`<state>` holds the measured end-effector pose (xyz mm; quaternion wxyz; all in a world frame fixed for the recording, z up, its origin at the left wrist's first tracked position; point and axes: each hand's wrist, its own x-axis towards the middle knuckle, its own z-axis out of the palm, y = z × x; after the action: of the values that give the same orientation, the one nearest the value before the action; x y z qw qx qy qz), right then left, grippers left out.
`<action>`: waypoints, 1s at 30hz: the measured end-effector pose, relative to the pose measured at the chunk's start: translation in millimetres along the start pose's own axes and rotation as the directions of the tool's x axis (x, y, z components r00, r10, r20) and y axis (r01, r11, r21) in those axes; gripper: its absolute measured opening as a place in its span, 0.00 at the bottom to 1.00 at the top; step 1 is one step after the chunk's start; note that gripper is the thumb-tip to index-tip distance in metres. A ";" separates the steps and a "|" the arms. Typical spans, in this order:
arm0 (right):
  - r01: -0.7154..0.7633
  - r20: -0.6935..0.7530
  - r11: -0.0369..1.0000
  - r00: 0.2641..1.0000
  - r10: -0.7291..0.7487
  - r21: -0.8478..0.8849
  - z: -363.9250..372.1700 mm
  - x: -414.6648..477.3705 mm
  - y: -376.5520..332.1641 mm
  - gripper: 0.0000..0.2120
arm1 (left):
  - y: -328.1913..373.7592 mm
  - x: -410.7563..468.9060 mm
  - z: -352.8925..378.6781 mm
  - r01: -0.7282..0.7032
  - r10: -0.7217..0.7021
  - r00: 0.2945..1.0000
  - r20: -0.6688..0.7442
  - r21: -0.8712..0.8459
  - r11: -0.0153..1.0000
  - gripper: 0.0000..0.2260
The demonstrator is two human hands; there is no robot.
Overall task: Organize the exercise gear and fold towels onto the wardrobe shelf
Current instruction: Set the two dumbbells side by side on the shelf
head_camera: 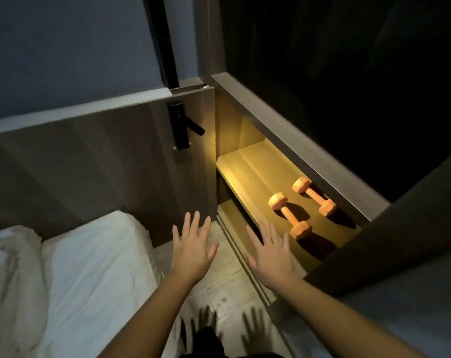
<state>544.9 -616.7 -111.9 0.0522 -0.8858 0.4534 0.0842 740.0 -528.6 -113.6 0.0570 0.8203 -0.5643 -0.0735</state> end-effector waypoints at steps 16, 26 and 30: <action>-0.318 0.050 0.948 0.947 0.317 0.019 -8.6 96.6 -2.8 0.32 | -19.9 149.9 -11.1 -0.407 0.392 0.894 0.216 0.030 0.913 0.29; -0.335 0.070 0.942 0.941 0.332 0.035 7.6 145.1 6.7 0.32 | -12.6 225.7 4.4 -0.537 0.488 0.821 0.295 0.108 0.837 0.29; -0.401 0.109 0.915 0.912 0.395 0.037 20.0 153.1 1.7 0.32 | -15.7 246.6 10.9 -0.638 0.558 0.739 0.377 0.125 0.760 0.29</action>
<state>629.4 -736.0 -161.7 0.0823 -0.7676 0.6234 0.1240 839.3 -753.5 -141.0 -0.1157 0.5710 -0.8051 -0.1111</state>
